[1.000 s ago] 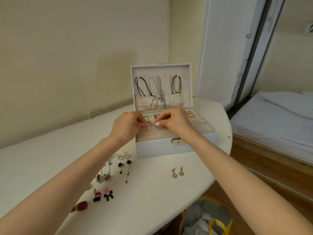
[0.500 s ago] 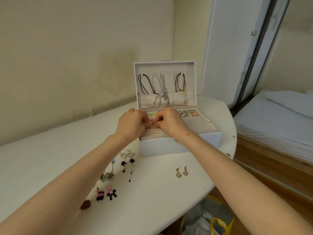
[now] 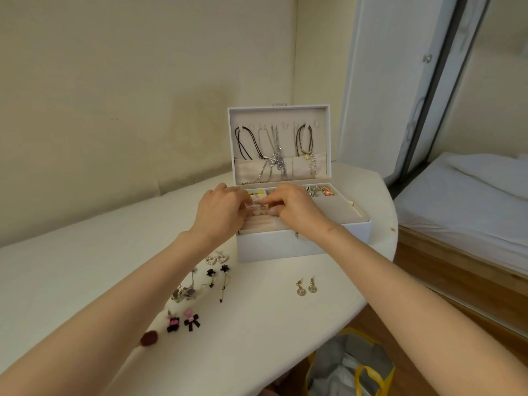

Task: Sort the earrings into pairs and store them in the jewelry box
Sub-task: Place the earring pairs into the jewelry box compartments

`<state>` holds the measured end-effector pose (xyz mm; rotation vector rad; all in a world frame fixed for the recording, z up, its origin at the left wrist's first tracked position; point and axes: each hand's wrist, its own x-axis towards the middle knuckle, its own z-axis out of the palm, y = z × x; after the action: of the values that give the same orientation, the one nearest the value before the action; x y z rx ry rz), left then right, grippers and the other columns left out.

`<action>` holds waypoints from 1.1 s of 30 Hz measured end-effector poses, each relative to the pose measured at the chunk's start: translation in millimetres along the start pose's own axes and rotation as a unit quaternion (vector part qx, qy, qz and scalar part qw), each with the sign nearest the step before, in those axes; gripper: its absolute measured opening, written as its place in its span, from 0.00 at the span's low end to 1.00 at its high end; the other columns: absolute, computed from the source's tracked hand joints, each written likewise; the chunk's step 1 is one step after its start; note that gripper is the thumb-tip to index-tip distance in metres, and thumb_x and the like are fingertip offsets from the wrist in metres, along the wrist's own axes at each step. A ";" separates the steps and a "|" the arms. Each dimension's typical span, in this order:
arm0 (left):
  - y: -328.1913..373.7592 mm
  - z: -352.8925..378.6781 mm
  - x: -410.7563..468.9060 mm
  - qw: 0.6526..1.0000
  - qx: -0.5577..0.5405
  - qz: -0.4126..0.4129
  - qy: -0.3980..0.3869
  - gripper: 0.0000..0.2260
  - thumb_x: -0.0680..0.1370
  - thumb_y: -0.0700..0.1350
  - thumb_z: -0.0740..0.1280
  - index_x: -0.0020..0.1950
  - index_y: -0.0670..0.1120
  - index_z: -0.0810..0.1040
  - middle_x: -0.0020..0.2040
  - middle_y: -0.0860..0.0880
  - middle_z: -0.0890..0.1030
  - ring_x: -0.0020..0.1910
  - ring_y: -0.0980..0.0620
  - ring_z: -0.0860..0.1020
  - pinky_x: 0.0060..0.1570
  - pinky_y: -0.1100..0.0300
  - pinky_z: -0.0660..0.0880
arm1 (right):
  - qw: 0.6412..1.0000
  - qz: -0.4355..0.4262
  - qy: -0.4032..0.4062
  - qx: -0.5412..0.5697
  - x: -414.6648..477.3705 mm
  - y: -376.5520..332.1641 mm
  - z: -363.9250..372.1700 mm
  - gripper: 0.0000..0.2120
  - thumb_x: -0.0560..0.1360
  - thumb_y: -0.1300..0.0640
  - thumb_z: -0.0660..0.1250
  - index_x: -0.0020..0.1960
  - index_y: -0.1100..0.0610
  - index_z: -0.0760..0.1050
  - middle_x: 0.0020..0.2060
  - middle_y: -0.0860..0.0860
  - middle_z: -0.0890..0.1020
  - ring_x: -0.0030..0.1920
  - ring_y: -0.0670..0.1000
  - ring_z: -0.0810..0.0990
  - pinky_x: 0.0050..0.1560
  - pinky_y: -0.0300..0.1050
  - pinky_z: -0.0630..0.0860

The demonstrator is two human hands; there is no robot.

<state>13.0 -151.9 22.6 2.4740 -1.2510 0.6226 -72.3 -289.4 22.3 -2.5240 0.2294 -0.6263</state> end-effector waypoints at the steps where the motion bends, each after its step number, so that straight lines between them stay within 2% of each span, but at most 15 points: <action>1: -1.2 -2.2 -3.3 0.999 -0.026 -0.014 0.019 0.11 0.78 0.46 0.62 0.59 0.48 0.76 0.53 0.51 0.80 0.55 0.47 0.72 0.46 0.57 0.65 | 0.999 0.003 0.023 0.036 -4.1 1.3 -3.6 0.15 0.73 0.71 0.64 0.56 0.60 0.81 0.45 0.55 0.80 0.46 0.49 0.75 0.43 0.28 0.67; 3: -1.3 -8.6 -12.5 0.996 -0.059 -0.028 0.066 0.10 0.79 0.45 0.61 0.59 0.48 0.75 0.51 0.52 0.80 0.52 0.47 0.73 0.43 0.58 0.64 | 0.995 0.002 0.078 0.069 -14.7 4.5 -11.2 0.17 0.72 0.72 0.63 0.55 0.58 0.81 0.46 0.55 0.81 0.43 0.46 0.75 0.43 0.26 0.67; 5: 4.3 -16.5 -23.7 0.992 -0.080 -0.024 0.091 0.08 0.79 0.44 0.60 0.56 0.48 0.75 0.48 0.53 0.80 0.48 0.49 0.73 0.41 0.58 0.63 | 0.991 -0.002 0.109 0.074 -29.1 7.5 -18.4 0.16 0.71 0.71 0.65 0.52 0.56 0.82 0.43 0.51 0.80 0.38 0.41 0.73 0.42 0.26 0.68; 7: 15.7 -24.9 -37.3 0.992 -0.098 -0.007 0.082 0.06 0.78 0.46 0.61 0.53 0.48 0.75 0.46 0.54 0.79 0.46 0.50 0.73 0.40 0.59 0.63 | 0.993 0.006 0.098 0.072 -46.3 8.4 -25.1 0.13 0.70 0.69 0.69 0.48 0.54 0.83 0.38 0.46 0.79 0.35 0.41 0.71 0.40 0.30 0.67; 9: 30.3 -30.4 -50.9 0.993 -0.102 0.021 0.054 0.05 0.78 0.48 0.62 0.51 0.49 0.74 0.45 0.54 0.79 0.45 0.50 0.74 0.39 0.59 0.64 | 0.997 0.023 0.048 0.055 -62.7 9.3 -30.8 0.09 0.69 0.65 0.72 0.45 0.53 0.84 0.37 0.45 0.79 0.34 0.41 0.72 0.39 0.31 0.67; 11: 45.3 -30.9 -61.3 0.994 -0.092 0.050 0.003 0.07 0.77 0.52 0.63 0.50 0.50 0.73 0.46 0.54 0.79 0.46 0.51 0.76 0.39 0.59 0.65 | 0.998 0.044 -0.022 0.030 -75.6 10.1 -35.6 0.08 0.68 0.63 0.74 0.44 0.53 0.84 0.36 0.45 0.79 0.33 0.40 0.71 0.37 0.30 0.66; 14: 64.2 -23.0 -68.6 0.983 -0.086 0.069 -0.146 0.13 0.75 0.57 0.64 0.51 0.49 0.71 0.49 0.53 0.80 0.49 0.50 0.76 0.43 0.58 0.69 | 0.990 0.077 -0.115 -0.010 -89.0 9.3 -39.5 0.06 0.69 0.60 0.74 0.45 0.53 0.83 0.39 0.50 0.81 0.37 0.42 0.74 0.40 0.33 0.70; 16: 72.1 -13.8 -69.2 0.966 -0.100 0.059 -0.232 0.17 0.74 0.58 0.65 0.54 0.48 0.71 0.52 0.51 0.79 0.51 0.49 0.75 0.43 0.59 0.67 | 0.987 0.098 -0.125 -0.027 -95.0 9.5 -39.2 0.05 0.70 0.60 0.73 0.46 0.53 0.83 0.39 0.50 0.80 0.40 0.45 0.75 0.44 0.38 0.72; 17: 74.5 -9.1 -68.8 0.962 -0.102 0.055 -0.246 0.17 0.75 0.58 0.64 0.55 0.47 0.71 0.53 0.50 0.78 0.53 0.48 0.75 0.43 0.59 0.66 | 0.986 0.106 -0.122 -0.031 -97.1 10.1 -38.7 0.05 0.70 0.60 0.72 0.46 0.53 0.83 0.38 0.49 0.79 0.40 0.45 0.75 0.45 0.39 0.73; 22: 83.9 6.4 -63.5 0.969 -0.089 0.029 -0.230 0.12 0.77 0.53 0.62 0.54 0.46 0.73 0.55 0.48 0.77 0.54 0.46 0.75 0.44 0.58 0.66 | 0.982 0.128 -0.135 -0.034 -99.8 13.6 -33.3 0.03 0.70 0.58 0.73 0.41 0.51 0.82 0.36 0.47 0.80 0.41 0.47 0.79 0.47 0.41 0.75; 26: 87.5 11.0 -56.8 0.961 -0.111 0.001 -0.255 0.11 0.75 0.52 0.67 0.50 0.46 0.76 0.53 0.48 0.80 0.54 0.47 0.76 0.44 0.60 0.66 | 0.980 0.149 -0.118 -0.052 -99.7 13.7 -28.3 0.04 0.68 0.55 0.75 0.38 0.54 0.80 0.31 0.43 0.77 0.38 0.46 0.76 0.42 0.42 0.74; 33: 82.6 10.8 -54.4 0.959 -0.124 0.014 -0.254 0.07 0.75 0.47 0.67 0.50 0.45 0.77 0.53 0.48 0.79 0.54 0.47 0.75 0.46 0.59 0.68 | 0.966 0.191 -0.130 -0.116 -99.2 8.2 -25.9 0.15 0.68 0.47 0.73 0.42 0.60 0.81 0.42 0.54 0.83 0.45 0.53 0.80 0.43 0.45 0.74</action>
<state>-80.3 -167.0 -8.3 2.4782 -1.4306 -0.1812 -172.1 -280.3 -0.9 -2.6424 0.7055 -0.1199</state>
